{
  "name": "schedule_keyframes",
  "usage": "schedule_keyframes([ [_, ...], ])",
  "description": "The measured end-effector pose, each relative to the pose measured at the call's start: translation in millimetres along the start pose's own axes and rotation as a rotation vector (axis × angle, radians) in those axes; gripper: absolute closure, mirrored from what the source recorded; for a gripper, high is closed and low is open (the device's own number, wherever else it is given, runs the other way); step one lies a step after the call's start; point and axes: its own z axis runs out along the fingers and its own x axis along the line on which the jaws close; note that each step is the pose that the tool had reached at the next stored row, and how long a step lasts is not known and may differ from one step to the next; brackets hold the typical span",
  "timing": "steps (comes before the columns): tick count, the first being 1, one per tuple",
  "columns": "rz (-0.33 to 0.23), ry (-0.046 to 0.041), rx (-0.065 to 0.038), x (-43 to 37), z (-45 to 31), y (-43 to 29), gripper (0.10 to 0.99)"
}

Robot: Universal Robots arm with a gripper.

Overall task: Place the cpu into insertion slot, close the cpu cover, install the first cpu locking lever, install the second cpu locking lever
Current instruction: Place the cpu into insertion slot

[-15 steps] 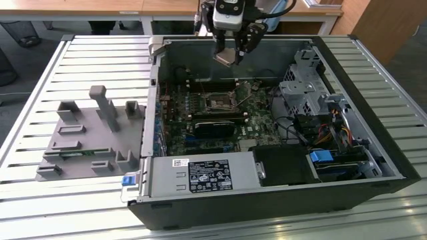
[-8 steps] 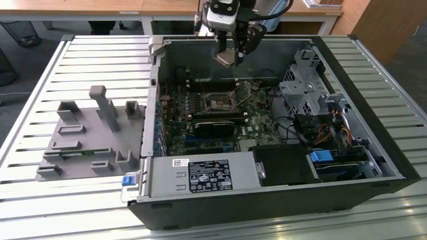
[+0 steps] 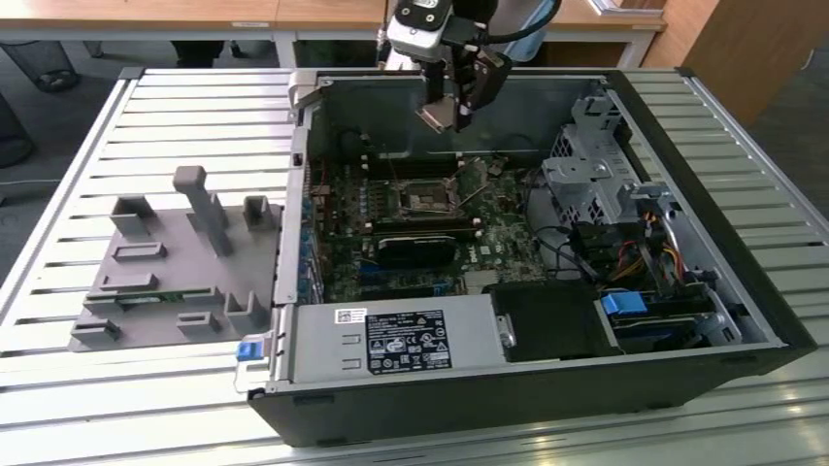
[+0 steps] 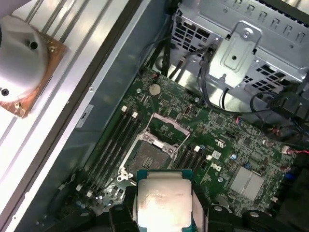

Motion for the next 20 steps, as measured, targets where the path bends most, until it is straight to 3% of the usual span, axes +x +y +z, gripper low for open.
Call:
schedule_keyframes([
  [11, 0.175, -0.0135, -0.001, 0.0, 5.7, -0.4, 0.549],
  [20, 0.302, -0.0211, 0.004, 0.4, 12.2, -0.7, 0.549],
])
